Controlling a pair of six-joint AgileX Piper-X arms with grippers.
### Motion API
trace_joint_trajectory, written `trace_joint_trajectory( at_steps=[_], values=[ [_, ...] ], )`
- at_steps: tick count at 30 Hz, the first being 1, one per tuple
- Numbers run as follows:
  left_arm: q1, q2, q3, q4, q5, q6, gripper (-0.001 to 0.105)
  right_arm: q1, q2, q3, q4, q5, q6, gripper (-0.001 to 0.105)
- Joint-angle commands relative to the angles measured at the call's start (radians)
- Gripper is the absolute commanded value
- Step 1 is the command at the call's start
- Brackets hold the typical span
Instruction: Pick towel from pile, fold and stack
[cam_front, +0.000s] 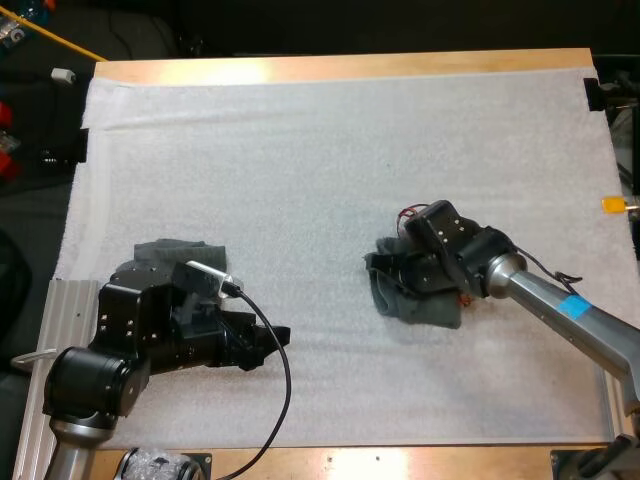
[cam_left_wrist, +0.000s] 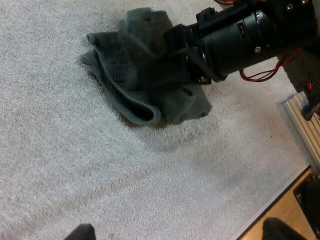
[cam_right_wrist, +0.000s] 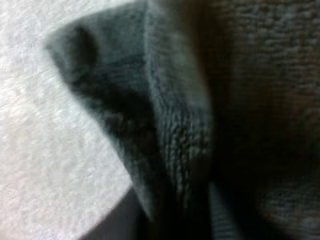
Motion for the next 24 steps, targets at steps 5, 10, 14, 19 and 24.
trace_joint_trajectory(
  at_steps=[5, 10, 14, 19, 24],
  values=[
    [-0.005, -0.003, -0.007, 0.005, 0.013, 0.003, 0.064, 0.0, -0.002, -0.008, -0.027, -0.063, 0.002, 0.06],
    [-0.005, -0.003, -0.007, 0.005, 0.013, 0.003, 0.064, 0.027, -0.002, -0.008, -0.03, -0.11, 0.002, 0.059],
    [-0.005, -0.003, -0.007, 0.005, 0.013, 0.003, 0.064, 0.085, -0.002, -0.006, -0.065, -0.092, 0.007, 0.059],
    [-0.005, -0.003, -0.007, 0.005, 0.013, 0.003, 0.064, 0.116, 0.01, -0.002, -0.07, -0.031, 0.083, 0.059],
    [-0.005, -0.003, -0.007, 0.005, 0.013, 0.003, 0.064, 0.114, 0.063, -0.003, -0.037, -0.066, 0.109, 0.059]
  ],
)
